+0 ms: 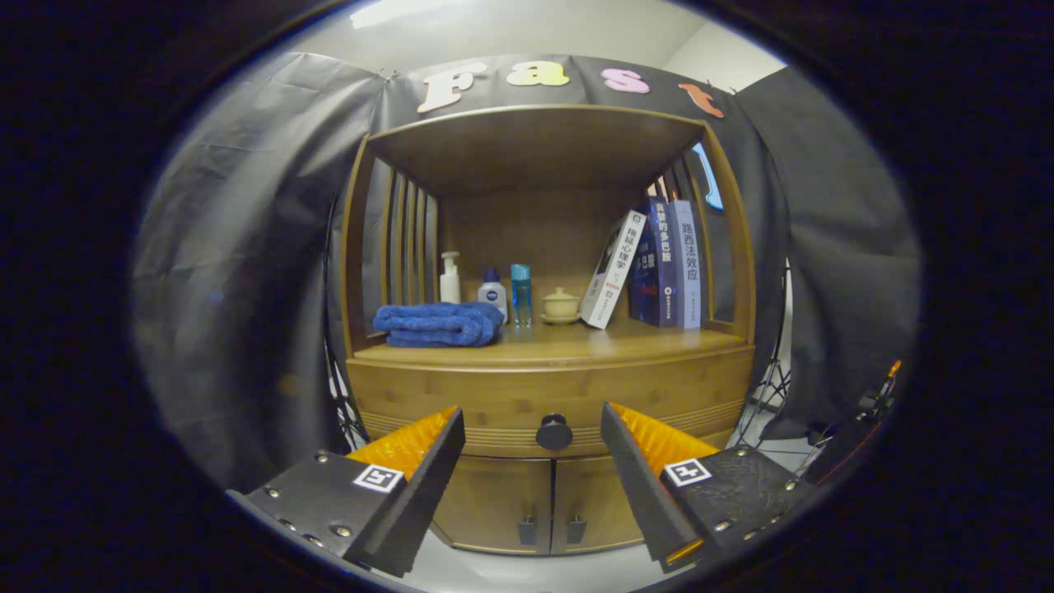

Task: Pull open the drawer, take out the items inside it, and place them on the countertop above the cabinet.

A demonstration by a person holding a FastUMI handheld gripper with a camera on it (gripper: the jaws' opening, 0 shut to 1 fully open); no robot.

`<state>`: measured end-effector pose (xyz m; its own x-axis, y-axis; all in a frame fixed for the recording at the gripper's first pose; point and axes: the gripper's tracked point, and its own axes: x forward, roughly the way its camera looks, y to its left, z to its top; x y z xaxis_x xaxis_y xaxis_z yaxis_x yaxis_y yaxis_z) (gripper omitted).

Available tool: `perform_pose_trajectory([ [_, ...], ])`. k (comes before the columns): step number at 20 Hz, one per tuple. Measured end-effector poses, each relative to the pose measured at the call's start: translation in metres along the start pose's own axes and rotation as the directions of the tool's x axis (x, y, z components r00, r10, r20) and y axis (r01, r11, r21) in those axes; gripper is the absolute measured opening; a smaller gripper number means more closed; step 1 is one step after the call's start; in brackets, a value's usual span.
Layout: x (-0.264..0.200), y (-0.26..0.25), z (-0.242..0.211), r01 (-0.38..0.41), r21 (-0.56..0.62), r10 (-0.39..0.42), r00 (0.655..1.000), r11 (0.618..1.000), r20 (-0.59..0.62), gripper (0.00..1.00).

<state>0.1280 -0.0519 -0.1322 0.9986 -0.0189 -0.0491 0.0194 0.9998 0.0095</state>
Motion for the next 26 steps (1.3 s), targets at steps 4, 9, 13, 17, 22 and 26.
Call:
perform_pose_trajectory([
  [4, 0.025, -0.006, -0.012, 0.008, -0.051, -0.007, 1.0, 0.999, 0.02, 0.99],
  [9, 0.07, -0.023, -0.027, 0.057, -0.05, -0.056, 0.998, 0.997, 0.021, 0.99],
  [13, 0.1, -0.03, -0.054, 0.075, -0.019, -0.076, 0.996, 0.997, -0.041, 0.92],
  [17, 0.111, -0.023, -0.07, 0.034, -0.005, -0.034, 0.996, 0.999, -0.083, 0.71],
  [22, 0.114, -0.019, -0.07, 0.037, 0.026, -0.035, 0.996, 0.999, -0.076, 0.52],
  [26, 0.113, -0.022, -0.069, 0.091, 0.053, -0.088, 0.995, 0.994, -0.056, 0.4],
])
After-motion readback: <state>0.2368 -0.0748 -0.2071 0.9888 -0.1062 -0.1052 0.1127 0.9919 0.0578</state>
